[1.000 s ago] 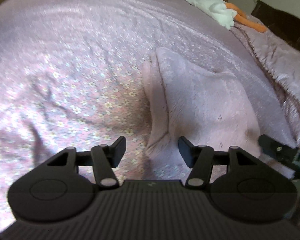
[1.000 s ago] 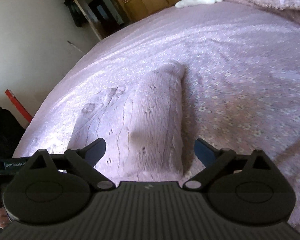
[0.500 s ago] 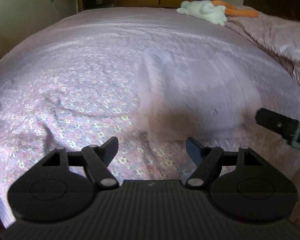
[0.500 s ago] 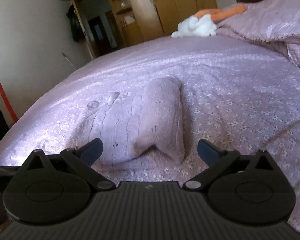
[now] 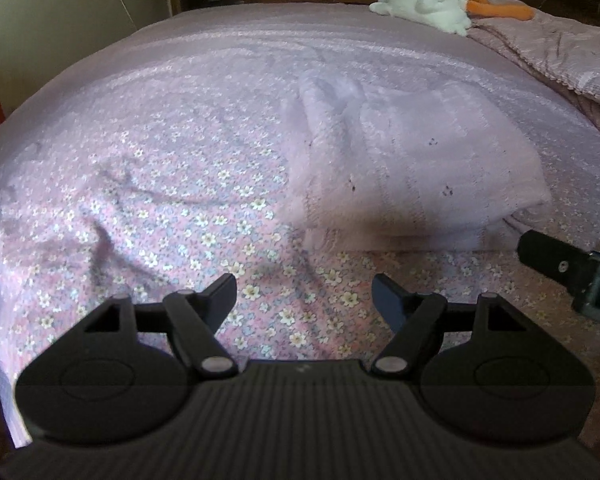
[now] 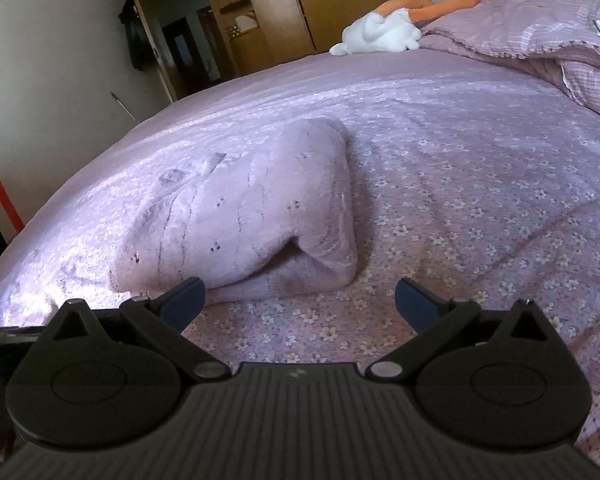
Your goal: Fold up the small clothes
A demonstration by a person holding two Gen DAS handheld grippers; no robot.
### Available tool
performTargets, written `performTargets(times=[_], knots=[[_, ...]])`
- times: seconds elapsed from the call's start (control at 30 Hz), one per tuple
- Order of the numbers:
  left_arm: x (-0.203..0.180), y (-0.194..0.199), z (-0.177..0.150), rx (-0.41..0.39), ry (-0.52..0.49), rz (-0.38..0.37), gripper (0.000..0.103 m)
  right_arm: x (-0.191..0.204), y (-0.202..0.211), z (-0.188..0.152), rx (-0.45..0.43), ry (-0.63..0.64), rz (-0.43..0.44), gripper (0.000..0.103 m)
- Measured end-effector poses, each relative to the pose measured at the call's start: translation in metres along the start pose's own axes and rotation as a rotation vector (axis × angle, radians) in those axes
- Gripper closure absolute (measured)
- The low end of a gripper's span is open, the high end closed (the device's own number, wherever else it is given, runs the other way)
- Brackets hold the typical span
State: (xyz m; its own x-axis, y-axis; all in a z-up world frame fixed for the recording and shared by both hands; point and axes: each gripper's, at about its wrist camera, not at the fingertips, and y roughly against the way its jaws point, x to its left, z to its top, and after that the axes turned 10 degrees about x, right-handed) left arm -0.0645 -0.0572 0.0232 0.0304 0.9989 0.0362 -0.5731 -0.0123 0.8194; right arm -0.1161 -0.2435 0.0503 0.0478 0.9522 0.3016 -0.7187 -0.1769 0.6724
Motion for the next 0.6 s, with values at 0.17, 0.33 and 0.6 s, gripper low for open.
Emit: performTargets(times=[0.17, 0.33, 0.6], knots=[[0.0005, -0.002, 0.0005, 0.016, 0.009, 0.01, 0.027, -0.0016, 0.0, -0.0002, 0.003, -0.004, -0.009, 0.0], [0.001, -0.0045, 0.0002, 0.027, 0.007, 0.016, 0.027, 0.0012, 0.0009, -0.0006, -0.003, 0.009, -0.005, 0.0], [-0.0011, -0.0028, -0.0002, 0.018, -0.004, 0.017, 0.027, 0.0035, 0.0007, -0.0007, -0.003, 0.026, -0.008, 0.0]])
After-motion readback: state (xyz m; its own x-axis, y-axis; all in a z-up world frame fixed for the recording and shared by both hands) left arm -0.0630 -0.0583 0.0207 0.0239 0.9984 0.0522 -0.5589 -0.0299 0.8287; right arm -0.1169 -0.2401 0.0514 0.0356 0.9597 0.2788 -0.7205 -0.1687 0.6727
